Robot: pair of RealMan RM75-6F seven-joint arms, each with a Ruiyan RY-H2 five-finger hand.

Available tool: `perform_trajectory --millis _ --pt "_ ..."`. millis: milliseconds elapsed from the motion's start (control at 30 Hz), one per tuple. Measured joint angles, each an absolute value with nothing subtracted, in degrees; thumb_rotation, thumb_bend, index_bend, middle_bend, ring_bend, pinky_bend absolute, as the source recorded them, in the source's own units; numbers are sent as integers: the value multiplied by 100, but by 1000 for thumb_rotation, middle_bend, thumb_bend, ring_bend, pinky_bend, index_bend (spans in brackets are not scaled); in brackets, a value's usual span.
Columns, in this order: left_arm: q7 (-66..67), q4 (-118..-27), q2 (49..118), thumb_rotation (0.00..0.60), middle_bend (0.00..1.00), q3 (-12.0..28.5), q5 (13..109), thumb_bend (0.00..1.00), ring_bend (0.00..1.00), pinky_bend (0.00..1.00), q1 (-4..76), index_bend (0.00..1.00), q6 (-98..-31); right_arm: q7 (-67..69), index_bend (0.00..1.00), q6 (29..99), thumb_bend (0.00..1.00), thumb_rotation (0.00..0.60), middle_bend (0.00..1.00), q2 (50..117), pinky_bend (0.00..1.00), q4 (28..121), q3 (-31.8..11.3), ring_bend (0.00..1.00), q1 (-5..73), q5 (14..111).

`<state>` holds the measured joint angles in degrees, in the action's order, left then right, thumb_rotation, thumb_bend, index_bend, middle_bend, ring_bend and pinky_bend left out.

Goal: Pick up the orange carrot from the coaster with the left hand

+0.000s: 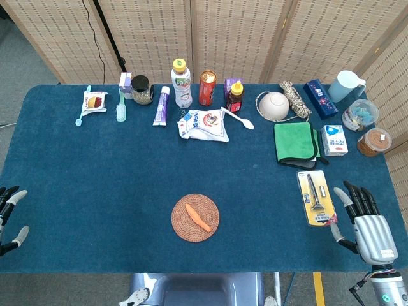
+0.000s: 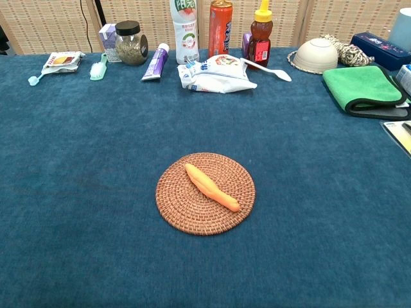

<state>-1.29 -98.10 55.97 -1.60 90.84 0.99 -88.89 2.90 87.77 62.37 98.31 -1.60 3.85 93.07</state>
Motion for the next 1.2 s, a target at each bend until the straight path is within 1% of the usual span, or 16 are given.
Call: perform_trajectory --millis 567,733,933,1067,1200 --pt "-114 -9751 5594 600 113 -14 9053 310 87 0 298 157 -8702 264 99 8881 436 600 0 6126 0 9940 -132 0 305 9325" --pt "-56 -9722 5559 600 121 56 9053 310 91 0 465 173 -8528 201 99 8869 436 600 0 6101 0 10011 -115 0 301 9345" --pt "245 -9731 5546 600 155 135 9166 310 98 0 792 245 -8195 118 99 8895 437 600 0 6031 0 10123 -114 0 271 9332" --pt "405 -9756 5585 600 166 195 9246 347 101 0 1020 307 -7981 101 100 8907 436 600 0 5991 0 10158 -109 0 253 9334" --pt "539 -9777 5656 600 168 250 9331 355 101 0 1288 364 -7707 115 99 8916 437 600 0 5969 0 10162 -117 0 246 9325"
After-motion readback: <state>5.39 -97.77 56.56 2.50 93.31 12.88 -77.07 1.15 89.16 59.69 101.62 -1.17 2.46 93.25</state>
